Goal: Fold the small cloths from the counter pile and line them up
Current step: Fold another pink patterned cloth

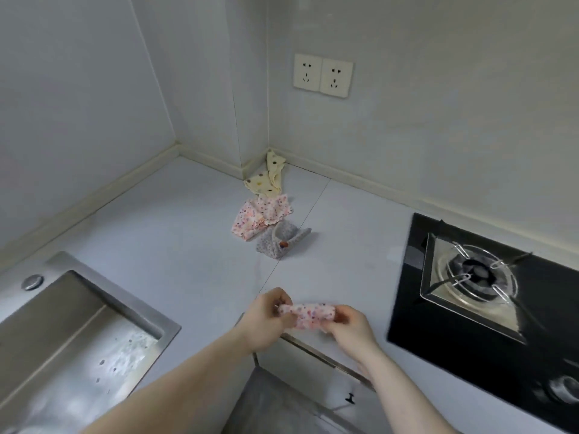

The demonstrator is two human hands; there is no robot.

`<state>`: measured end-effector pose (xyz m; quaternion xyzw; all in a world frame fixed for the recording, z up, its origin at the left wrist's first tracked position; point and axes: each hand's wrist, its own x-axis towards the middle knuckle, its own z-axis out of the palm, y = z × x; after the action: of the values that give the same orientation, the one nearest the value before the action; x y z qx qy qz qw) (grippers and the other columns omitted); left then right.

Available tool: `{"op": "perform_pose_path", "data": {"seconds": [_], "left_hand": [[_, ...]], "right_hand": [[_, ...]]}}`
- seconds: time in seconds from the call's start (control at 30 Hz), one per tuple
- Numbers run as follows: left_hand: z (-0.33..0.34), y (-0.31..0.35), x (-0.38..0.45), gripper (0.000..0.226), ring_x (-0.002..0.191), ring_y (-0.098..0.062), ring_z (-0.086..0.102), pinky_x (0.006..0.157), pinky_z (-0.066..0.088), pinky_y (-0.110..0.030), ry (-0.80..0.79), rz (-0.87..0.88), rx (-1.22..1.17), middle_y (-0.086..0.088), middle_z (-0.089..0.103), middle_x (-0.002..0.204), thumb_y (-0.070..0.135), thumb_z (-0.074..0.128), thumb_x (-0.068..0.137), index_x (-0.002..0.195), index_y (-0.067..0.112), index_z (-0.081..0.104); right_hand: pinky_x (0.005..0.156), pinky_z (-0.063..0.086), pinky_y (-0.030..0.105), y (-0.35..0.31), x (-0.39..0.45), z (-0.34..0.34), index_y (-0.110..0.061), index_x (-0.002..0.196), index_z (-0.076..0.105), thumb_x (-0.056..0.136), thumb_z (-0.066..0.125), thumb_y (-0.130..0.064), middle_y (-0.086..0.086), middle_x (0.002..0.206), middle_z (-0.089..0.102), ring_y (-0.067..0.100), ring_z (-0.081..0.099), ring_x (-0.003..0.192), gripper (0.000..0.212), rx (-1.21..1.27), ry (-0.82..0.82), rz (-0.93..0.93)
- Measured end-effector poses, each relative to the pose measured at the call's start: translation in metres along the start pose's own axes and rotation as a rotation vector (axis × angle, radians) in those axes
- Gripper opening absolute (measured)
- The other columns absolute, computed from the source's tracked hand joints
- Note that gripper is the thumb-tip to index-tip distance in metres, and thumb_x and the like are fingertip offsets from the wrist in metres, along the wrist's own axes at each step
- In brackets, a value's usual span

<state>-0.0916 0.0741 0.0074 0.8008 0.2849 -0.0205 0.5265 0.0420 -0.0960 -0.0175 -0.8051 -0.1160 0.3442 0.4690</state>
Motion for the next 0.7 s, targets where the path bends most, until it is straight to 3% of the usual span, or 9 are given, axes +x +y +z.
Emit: {"op": "perform_pose_path", "data": {"seconds": [0.13, 0.3, 0.53, 0.7], "left_hand": [[-0.011, 0.065, -0.079, 0.02, 0.057, -0.009, 0.044, 0.055, 0.036, -0.024, 0.04, 0.044, -0.134, 0.011, 0.054, 0.066, 0.005, 0.065, 0.084, 0.094, 0.02, 0.056], [-0.024, 0.119, -0.127, 0.027, 0.054, -0.004, 0.043, 0.054, 0.037, -0.015, 0.066, 0.081, -0.268, 0.016, 0.053, 0.059, -0.009, 0.069, 0.087, 0.102, 0.011, 0.06], [0.021, 0.199, -0.124, 0.026, 0.056, -0.005, 0.045, 0.054, 0.039, -0.015, -0.172, 0.203, -0.239, 0.016, 0.052, 0.055, -0.003, 0.073, 0.087, 0.104, 0.014, 0.065], [0.086, 0.267, -0.131, 0.028, 0.071, -0.01, 0.059, 0.064, 0.048, -0.018, -0.362, 0.285, -0.201, 0.005, 0.071, 0.081, -0.003, 0.074, 0.088, 0.107, 0.016, 0.068]], "right_hand": [[0.085, 0.059, 0.032, -0.038, -0.091, -0.037, -0.013, 0.098, 0.073, 0.088, 0.074, -0.008, -0.002, 0.097, 0.077, 0.015, 0.073, 0.093, 0.011, 0.134, 0.004, 0.091], [0.076, 0.06, 0.032, -0.078, -0.189, -0.083, -0.004, 0.104, 0.069, 0.094, 0.068, -0.003, 0.016, 0.096, 0.075, 0.023, 0.072, 0.081, 0.01, 0.303, 0.088, 0.056], [0.081, 0.058, 0.029, -0.093, -0.262, -0.142, -0.035, 0.121, 0.064, 0.091, 0.076, -0.022, -0.003, 0.107, 0.077, 0.016, 0.074, 0.098, 0.035, 0.363, 0.216, 0.039], [0.067, 0.05, 0.018, -0.064, -0.299, -0.202, -0.024, 0.106, 0.073, 0.094, 0.073, -0.022, -0.007, 0.097, 0.079, 0.011, 0.072, 0.084, 0.012, 0.343, 0.427, -0.008]]}}
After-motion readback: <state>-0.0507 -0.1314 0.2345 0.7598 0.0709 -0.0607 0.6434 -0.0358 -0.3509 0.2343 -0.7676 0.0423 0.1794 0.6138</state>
